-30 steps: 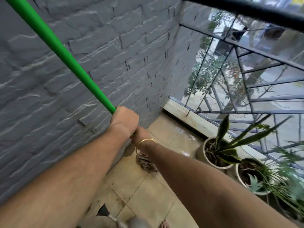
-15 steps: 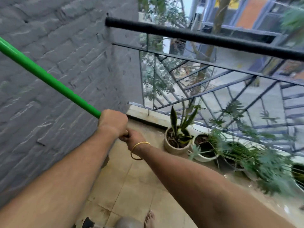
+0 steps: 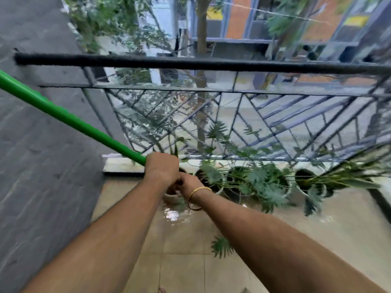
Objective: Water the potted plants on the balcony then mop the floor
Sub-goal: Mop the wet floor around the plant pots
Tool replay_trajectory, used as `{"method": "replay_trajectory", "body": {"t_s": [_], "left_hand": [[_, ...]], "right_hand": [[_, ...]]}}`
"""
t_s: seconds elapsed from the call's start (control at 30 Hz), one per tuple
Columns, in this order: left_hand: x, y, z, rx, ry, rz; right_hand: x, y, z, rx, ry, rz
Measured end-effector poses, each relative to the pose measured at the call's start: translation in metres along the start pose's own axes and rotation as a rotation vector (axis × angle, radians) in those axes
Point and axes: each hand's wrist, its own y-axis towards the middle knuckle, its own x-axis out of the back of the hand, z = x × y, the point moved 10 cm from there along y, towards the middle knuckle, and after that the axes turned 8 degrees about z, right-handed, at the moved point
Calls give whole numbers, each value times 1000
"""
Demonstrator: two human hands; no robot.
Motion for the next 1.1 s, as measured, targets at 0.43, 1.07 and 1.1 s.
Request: {"method": "replay_trajectory", "body": {"t_s": [0.43,1.07,1.1], "left_hand": [[65,29,-255,-86,-76,49],[118,126,-508,-348,-247,153],[117,130,-515,-351,-257,165]], "right_hand": [[130,-88,-219,-144,-79,-14],[287,-130,-441,-405,-209,-61],[292,-132,-444,-412,-238,-49]]}}
